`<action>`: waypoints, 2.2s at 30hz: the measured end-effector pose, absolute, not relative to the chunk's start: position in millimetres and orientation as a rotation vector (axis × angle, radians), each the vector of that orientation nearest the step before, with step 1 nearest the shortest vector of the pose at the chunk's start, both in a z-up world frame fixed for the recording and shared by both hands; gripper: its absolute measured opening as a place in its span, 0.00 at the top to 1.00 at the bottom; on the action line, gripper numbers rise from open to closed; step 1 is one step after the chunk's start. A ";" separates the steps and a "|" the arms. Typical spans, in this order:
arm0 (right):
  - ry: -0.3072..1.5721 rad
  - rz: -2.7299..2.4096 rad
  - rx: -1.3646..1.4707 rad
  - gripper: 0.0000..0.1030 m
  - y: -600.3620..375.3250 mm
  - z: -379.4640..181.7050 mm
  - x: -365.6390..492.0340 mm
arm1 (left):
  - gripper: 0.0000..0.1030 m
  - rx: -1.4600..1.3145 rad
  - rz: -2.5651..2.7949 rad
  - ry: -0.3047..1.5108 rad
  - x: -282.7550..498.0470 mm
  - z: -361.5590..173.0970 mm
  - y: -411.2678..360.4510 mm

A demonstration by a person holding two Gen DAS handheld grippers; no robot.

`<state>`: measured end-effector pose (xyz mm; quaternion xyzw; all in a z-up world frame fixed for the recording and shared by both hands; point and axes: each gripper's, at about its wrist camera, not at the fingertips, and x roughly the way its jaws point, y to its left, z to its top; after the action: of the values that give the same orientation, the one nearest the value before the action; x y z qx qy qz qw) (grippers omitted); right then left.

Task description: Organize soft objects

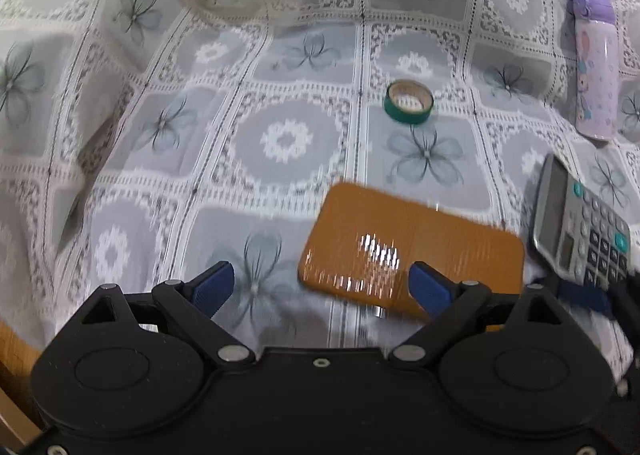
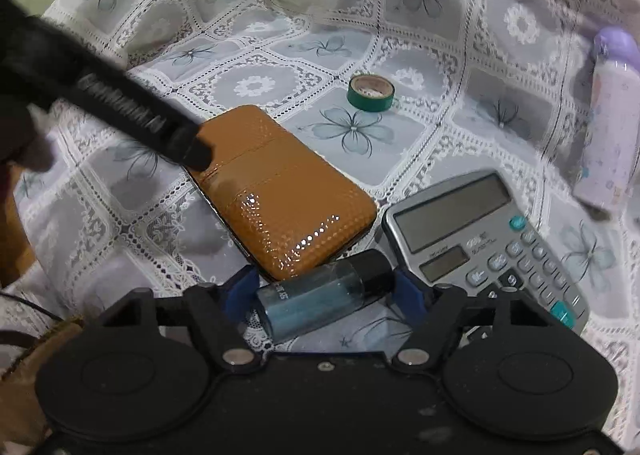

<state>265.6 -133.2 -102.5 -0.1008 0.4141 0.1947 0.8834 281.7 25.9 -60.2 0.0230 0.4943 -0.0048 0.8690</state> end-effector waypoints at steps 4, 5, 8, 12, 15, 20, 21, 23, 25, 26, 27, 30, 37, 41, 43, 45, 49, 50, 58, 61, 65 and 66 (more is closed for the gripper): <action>0.875 0.367 -0.168 0.30 -137.3 -100.9 260.8 | 0.11 0.043 -0.025 1.021 304.0 -60.5 19.3; 0.881 0.354 -0.155 0.30 -138.6 -100.5 260.2 | 0.11 0.043 -0.027 1.022 310.1 -61.6 17.2; 0.896 0.316 -0.110 0.30 -140.8 -98.5 257.3 | 0.11 0.046 -0.039 1.010 328.2 -64.0 9.4; 0.917 0.274 -0.064 0.30 -142.1 -99.4 256.4 | 0.11 0.065 -0.064 0.975 350.5 -66.9 -4.5; 0.924 0.256 -0.063 0.31 -139.4 -102.4 255.6 | 0.11 0.091 -0.084 0.944 363.4 -69.1 -17.4; 0.912 0.245 -0.061 0.30 -139.5 -103.5 251.8 | 0.11 0.106 -0.137 0.935 388.3 -77.1 -34.5; 0.911 0.246 -0.055 0.30 -140.3 -103.8 251.9 | 0.11 0.107 -0.141 0.939 393.4 -79.6 -36.3; 0.911 0.249 -0.041 0.29 -142.0 -103.8 251.5 | 0.11 0.115 -0.135 0.943 401.0 -84.5 -39.6; 0.911 0.250 -0.032 0.29 -143.7 -104.6 252.7 | 0.11 0.118 -0.133 0.945 407.2 -89.3 -41.3; 0.909 0.251 -0.031 0.28 -143.7 -104.7 252.5 | 0.11 0.117 -0.133 0.945 409.6 -91.3 -41.5; 0.907 0.252 -0.033 0.28 -144.1 -105.3 254.0 | 0.12 0.115 -0.135 0.942 411.4 -92.9 -41.6; 0.900 0.255 -0.035 0.27 -144.3 -106.7 253.2 | 0.12 0.115 -0.141 0.935 416.0 -95.8 -42.4; 0.896 0.268 -0.022 0.23 -145.4 -106.9 252.9 | 0.54 0.107 -0.208 0.969 425.2 -102.8 -46.4; 0.893 0.270 -0.030 0.22 -144.0 -106.6 252.1 | 0.56 0.095 -0.215 0.967 421.0 -100.9 -44.5; 0.891 0.277 -0.028 0.21 -144.4 -106.9 251.4 | 0.56 0.085 -0.212 0.969 417.2 -97.1 -42.7; 0.891 0.288 -0.029 0.19 -144.6 -107.1 251.5 | 0.57 0.072 -0.208 0.965 411.1 -90.4 -38.1; 0.896 0.315 -0.023 0.12 -146.0 -107.7 254.4 | 0.57 0.051 -0.193 0.942 396.5 -70.0 -27.1; 0.899 0.324 -0.024 0.10 -145.8 -107.8 254.8 | 0.57 0.045 -0.193 0.934 392.9 -64.3 -24.0; 0.891 0.366 -0.058 0.04 -145.8 -105.8 254.2 | 0.57 0.010 -0.173 0.939 354.0 -41.9 0.3; 0.878 0.367 -0.083 0.05 -148.6 -104.1 255.4 | 0.57 0.003 -0.158 0.949 336.5 -41.1 8.3; 0.862 0.392 -0.124 0.05 -148.3 -101.5 258.0 | 0.57 0.017 -0.137 0.952 310.1 -42.2 14.7; 0.856 0.398 -0.141 0.06 -147.2 -101.2 258.0 | 0.57 0.024 -0.135 0.956 304.8 -43.0 15.2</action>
<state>258.0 -147.2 -101.2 -0.0677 0.4117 0.1917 0.8884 304.8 15.2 -43.0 0.0116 0.4595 -0.0649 0.8858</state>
